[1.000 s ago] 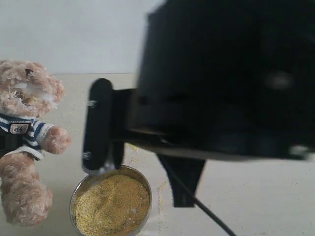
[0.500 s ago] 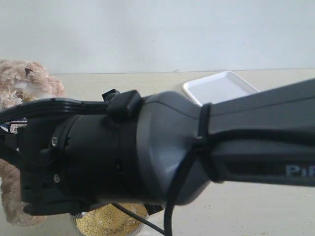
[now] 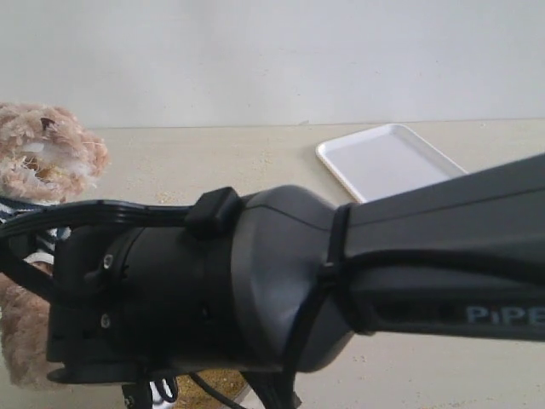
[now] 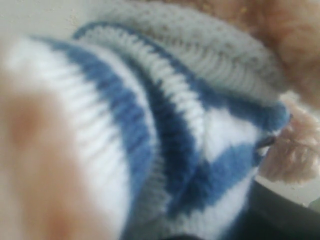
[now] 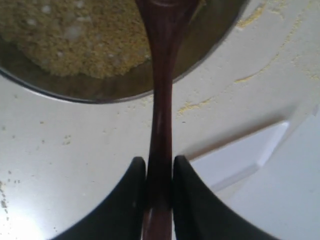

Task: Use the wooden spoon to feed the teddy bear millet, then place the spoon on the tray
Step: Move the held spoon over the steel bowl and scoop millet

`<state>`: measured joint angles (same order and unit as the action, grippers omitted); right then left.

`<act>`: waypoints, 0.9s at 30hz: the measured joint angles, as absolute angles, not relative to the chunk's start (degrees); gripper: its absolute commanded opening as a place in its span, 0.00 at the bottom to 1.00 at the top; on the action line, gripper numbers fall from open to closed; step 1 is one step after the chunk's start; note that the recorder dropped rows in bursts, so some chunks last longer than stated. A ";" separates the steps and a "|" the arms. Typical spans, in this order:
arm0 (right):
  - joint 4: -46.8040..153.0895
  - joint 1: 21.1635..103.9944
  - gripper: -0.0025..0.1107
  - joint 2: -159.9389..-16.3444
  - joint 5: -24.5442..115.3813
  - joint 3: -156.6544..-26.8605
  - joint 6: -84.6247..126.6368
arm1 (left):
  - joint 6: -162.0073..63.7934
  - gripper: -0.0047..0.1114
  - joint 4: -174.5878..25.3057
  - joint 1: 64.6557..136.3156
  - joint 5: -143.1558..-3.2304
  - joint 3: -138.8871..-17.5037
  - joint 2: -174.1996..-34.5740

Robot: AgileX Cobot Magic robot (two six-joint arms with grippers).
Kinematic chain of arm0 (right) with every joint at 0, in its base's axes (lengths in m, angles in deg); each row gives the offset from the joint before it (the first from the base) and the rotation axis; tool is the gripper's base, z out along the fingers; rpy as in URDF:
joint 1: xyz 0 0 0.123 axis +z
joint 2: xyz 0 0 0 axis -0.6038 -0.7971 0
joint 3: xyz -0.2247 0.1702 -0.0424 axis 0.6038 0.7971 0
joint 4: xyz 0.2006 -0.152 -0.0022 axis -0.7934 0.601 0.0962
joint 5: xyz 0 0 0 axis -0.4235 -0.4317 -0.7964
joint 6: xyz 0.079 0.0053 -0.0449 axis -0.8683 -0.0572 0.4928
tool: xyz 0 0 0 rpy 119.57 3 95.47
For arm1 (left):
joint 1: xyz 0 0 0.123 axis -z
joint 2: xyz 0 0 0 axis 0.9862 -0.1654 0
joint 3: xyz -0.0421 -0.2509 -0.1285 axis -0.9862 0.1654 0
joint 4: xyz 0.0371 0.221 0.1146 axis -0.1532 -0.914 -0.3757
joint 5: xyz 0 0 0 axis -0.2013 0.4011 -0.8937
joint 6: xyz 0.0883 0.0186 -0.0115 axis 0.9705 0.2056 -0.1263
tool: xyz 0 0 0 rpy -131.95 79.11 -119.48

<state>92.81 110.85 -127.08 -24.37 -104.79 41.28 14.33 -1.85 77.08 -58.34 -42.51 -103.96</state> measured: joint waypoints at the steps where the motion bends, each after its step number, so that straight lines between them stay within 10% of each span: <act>1: 91.54 110.85 0.02 -127.08 -24.37 -104.79 41.56 | 14.33 0.08 -1.85 77.08 -58.38 -42.51 -103.96; 27: 77.82 106.26 0.02 -127.08 -24.26 -104.79 41.80 | 14.43 0.08 -1.85 77.08 -58.75 -42.51 -103.96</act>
<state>77.82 106.26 -127.08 -24.26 -104.79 41.80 14.43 -1.85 77.08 -58.75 -42.51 -103.96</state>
